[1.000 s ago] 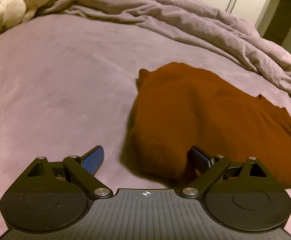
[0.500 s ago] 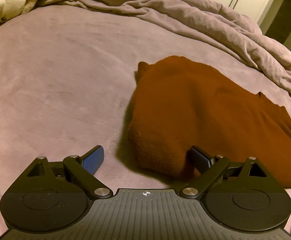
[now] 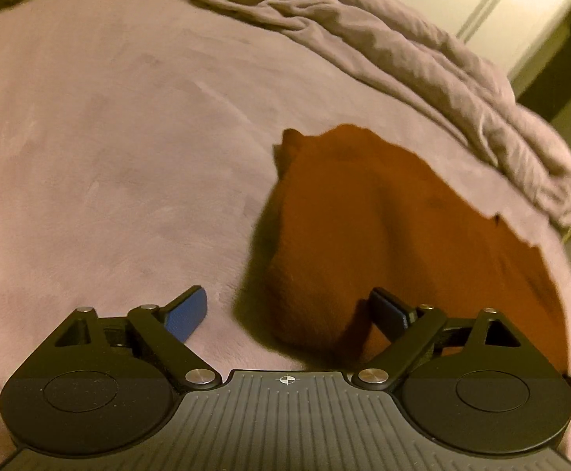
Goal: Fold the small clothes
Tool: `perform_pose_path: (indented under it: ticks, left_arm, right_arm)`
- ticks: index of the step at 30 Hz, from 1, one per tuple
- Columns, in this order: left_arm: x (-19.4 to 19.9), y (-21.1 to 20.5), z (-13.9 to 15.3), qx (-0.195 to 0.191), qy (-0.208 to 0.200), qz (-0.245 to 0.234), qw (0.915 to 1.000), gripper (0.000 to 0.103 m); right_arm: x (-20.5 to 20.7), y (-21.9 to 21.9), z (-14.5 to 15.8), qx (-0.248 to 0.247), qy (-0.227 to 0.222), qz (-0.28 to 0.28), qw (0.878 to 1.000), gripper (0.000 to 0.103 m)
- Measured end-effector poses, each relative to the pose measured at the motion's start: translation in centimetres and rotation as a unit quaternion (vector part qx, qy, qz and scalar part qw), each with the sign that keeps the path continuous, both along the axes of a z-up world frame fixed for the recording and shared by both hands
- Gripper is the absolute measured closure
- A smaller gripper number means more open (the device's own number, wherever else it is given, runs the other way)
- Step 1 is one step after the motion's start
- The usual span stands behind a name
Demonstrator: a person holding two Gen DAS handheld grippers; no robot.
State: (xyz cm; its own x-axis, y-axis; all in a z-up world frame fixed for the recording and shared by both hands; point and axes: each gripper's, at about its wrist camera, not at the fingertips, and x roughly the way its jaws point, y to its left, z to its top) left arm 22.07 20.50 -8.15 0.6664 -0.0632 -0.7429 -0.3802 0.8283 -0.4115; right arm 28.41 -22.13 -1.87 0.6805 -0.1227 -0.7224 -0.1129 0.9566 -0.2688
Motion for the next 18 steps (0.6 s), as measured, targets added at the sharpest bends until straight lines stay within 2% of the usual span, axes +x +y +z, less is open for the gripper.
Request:
perform_pose_path:
  ticks: [5,9,12,14,18]
  left_arm:
    - [-0.3,1.2,-0.1,-0.036,-0.008,0.012,0.9993,0.016]
    - [-0.2,1.4,-0.1,-0.058,-0.013,0.009,0.9982,0.018]
    - [-0.1,1.6,-0.3,-0.095,-0.019,0.005,0.9953,0.022]
    - [0.1,1.8,-0.6,-0.122,-0.021,0.003,0.9923,0.029]
    - [1.1,2.1,-1.4,-0.152,-0.013,-0.005,0.9883,0.031]
  right_arm:
    - [-0.4,-0.3,1.4,0.021,-0.01,-0.015,1.0,0.08]
    - [-1.0,0.6,2.2,0.044,-0.028,0.01,0.999,0.08]
    - [-1.4,1.6,2.5,0.056,-0.035,0.028,0.997,0.08]
    - [-1.5,2.4,2.5,0.059,-0.032,0.036,0.997,0.08]
    - [-1.9,3.4,2.1,0.062,-0.025,0.049,0.997,0.08]
